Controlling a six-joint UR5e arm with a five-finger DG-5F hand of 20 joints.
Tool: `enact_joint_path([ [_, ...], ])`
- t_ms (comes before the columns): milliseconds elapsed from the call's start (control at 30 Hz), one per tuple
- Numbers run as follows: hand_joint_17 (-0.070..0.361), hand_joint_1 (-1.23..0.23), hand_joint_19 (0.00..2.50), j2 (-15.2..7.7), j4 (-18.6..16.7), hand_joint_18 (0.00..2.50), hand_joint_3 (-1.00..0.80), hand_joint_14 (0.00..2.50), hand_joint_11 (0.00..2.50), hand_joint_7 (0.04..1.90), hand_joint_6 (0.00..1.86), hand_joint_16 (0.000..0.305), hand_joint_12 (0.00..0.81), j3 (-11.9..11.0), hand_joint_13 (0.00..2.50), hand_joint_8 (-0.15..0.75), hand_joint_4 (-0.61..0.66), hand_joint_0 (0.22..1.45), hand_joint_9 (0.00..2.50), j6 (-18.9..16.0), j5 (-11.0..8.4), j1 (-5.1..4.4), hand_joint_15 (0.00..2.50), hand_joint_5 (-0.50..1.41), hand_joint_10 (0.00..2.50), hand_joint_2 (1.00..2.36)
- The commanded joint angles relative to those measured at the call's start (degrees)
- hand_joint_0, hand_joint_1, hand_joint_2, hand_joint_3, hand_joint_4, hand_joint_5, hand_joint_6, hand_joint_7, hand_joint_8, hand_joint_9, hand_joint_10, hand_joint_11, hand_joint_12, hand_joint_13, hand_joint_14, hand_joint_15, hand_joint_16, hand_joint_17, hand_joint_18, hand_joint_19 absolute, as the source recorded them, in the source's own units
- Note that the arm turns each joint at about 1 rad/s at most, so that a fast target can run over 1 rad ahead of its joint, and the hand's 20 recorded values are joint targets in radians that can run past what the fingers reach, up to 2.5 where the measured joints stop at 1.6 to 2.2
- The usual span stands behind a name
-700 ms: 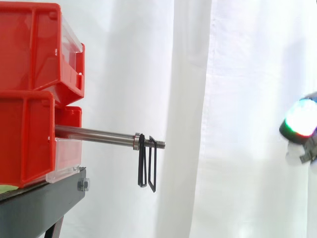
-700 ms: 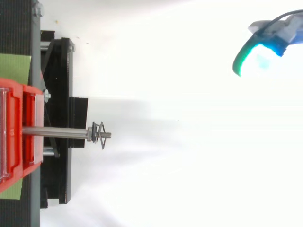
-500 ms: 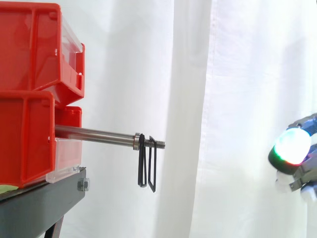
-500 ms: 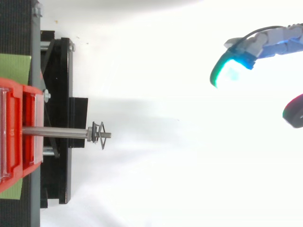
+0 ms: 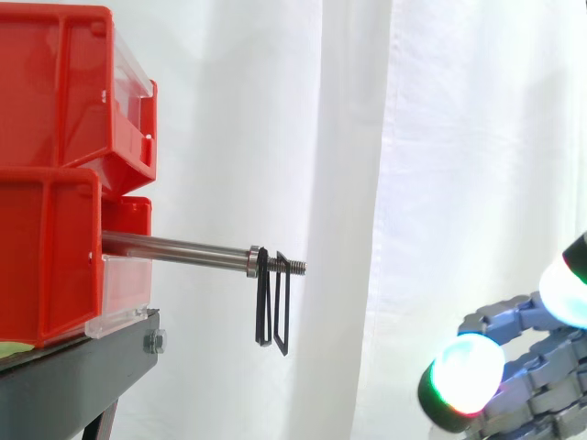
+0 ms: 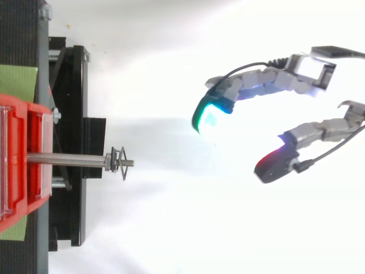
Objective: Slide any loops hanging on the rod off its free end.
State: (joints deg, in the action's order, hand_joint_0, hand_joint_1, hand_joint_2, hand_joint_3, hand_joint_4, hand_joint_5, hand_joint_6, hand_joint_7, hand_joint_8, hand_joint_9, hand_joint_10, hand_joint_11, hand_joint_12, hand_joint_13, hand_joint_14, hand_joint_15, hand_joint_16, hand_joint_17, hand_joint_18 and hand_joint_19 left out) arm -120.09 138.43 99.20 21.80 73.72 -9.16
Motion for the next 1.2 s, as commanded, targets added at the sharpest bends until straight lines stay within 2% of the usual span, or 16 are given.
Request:
enact_joint_path([
  [0, 0.124, -0.62, 0.06, -3.3, 0.0, 0.53, -0.47, 0.0, 0.06, 0.9, 0.5, 0.055, 0.361, -3.1, 0.48, 0.33, 0.36, 0.54, 0.64, 1.8, 1.69, 0.29, 0.0, -0.2, 0.0, 1.0],
  [67, 0.124, -0.62, 0.06, -4.0, -0.4, 0.53, -0.47, 0.0, 0.07, 0.91, 0.5, 0.055, 0.361, -3.4, 0.48, 0.329, 0.36, 0.54, 0.65, 2.5, 2.05, 0.55, 0.0, -0.2, 0.0, 1.0],
  [200, 0.123, -0.62, 0.06, -5.3, -1.4, 0.53, -0.47, 0.0, 0.06, 0.91, 0.5, 0.055, 0.36, -3.7, 0.48, 0.331, 0.37, 0.54, 0.65, 3.8, 2.4, 0.46, 0.0, -0.2, 0.0, 1.0],
  [300, 0.123, -0.62, 0.05, -7.7, -2.6, 0.53, -0.47, 0.0, 0.07, 0.91, 0.5, 0.055, 0.359, -5.6, 0.48, 0.331, 0.37, 0.54, 0.65, 4.7, 3.1, 0.64, 0.0, -0.19, 0.0, 1.0],
  [400, 0.123, -0.62, 0.06, -10.9, -2.5, 0.53, -0.47, 0.0, 0.07, 0.91, 0.5, 0.054, 0.36, -9.5, 0.49, 0.332, 0.37, 0.54, 0.66, 4.6, 4.59, 1.08, 0.0, -0.19, 0.0, 1.0],
  [467, 0.122, -0.62, 0.06, -12.2, -2.6, 0.53, -0.47, 0.0, 0.08, 0.91, 0.5, 0.054, 0.36, -11.0, 0.49, 0.332, 0.37, 0.54, 0.66, 4.7, 5.65, 1.52, 0.0, -0.19, 0.0, 1.0],
  [500, 0.122, -0.62, 0.06, -14.5, -2.7, 0.54, -0.47, 0.0, 0.07, 0.91, 0.5, 0.054, 0.36, -13.7, 0.49, 0.33, 0.37, 0.54, 0.66, 4.7, 6.88, 2.04, 0.0, -0.19, 0.0, 1.0],
  [567, 0.122, -0.62, 0.06, -16.0, -2.5, 0.54, -0.47, 0.0, 0.08, 0.92, 0.5, 0.054, 0.36, -16.0, 0.49, 0.331, 0.37, 0.54, 0.66, 4.7, 8.11, 2.66, 0.0, -0.19, 0.0, 1.0],
  [733, 0.121, -0.63, 0.07, -19.0, -3.6, 0.54, -0.47, 0.0, 0.08, 0.92, 0.5, 0.054, 0.362, -19.7, 0.5, 0.331, 0.37, 0.55, 0.66, 5.8, 11.8, 3.63, 0.0, -0.19, 0.0, 1.0],
  [800, 0.12, -0.63, 0.07, -19.1, -5.0, 0.54, -0.47, 0.0, 0.09, 0.92, 0.5, 0.053, 0.36, -20.3, 0.5, 0.332, 0.37, 0.55, 0.66, 7.9, 14.0, 4.15, 0.0, -0.19, 0.0, 1.0],
  [900, 0.12, -0.63, 0.07, -19.6, -6.2, 0.54, -0.47, 0.0, 0.09, 0.92, 0.5, 0.053, 0.36, -20.3, 0.5, 0.332, 0.37, 0.55, 0.66, 9.7, 14.61, 4.24, 0.0, -0.19, 0.0, 1.0],
  [933, 0.119, -0.63, 0.07, -19.7, -8.4, 0.54, -0.47, 0.0, 0.08, 0.92, 0.5, 0.053, 0.36, -20.3, 0.51, 0.33, 0.37, 0.55, 0.66, 12.5, 15.32, 4.86, 0.0, -0.19, 0.0, 1.0],
  [1067, 0.119, -0.63, 0.07, -19.9, -12.5, 0.54, -0.48, 0.0, 0.08, 0.92, 0.5, 0.053, 0.359, -20.6, 0.51, 0.331, 0.37, 0.55, 0.66, 16.5, 17.43, 6.0, 0.0, -0.19, 0.0, 1.0],
  [1167, 0.119, -0.63, 0.06, -19.9, -12.6, 0.54, -0.47, 0.0, 0.08, 0.92, 0.5, 0.053, 0.36, -21.5, 0.51, 0.331, 0.37, 0.55, 0.66, 18.4, 18.13, 6.62, 0.0, -0.19, 0.0, 1.0],
])
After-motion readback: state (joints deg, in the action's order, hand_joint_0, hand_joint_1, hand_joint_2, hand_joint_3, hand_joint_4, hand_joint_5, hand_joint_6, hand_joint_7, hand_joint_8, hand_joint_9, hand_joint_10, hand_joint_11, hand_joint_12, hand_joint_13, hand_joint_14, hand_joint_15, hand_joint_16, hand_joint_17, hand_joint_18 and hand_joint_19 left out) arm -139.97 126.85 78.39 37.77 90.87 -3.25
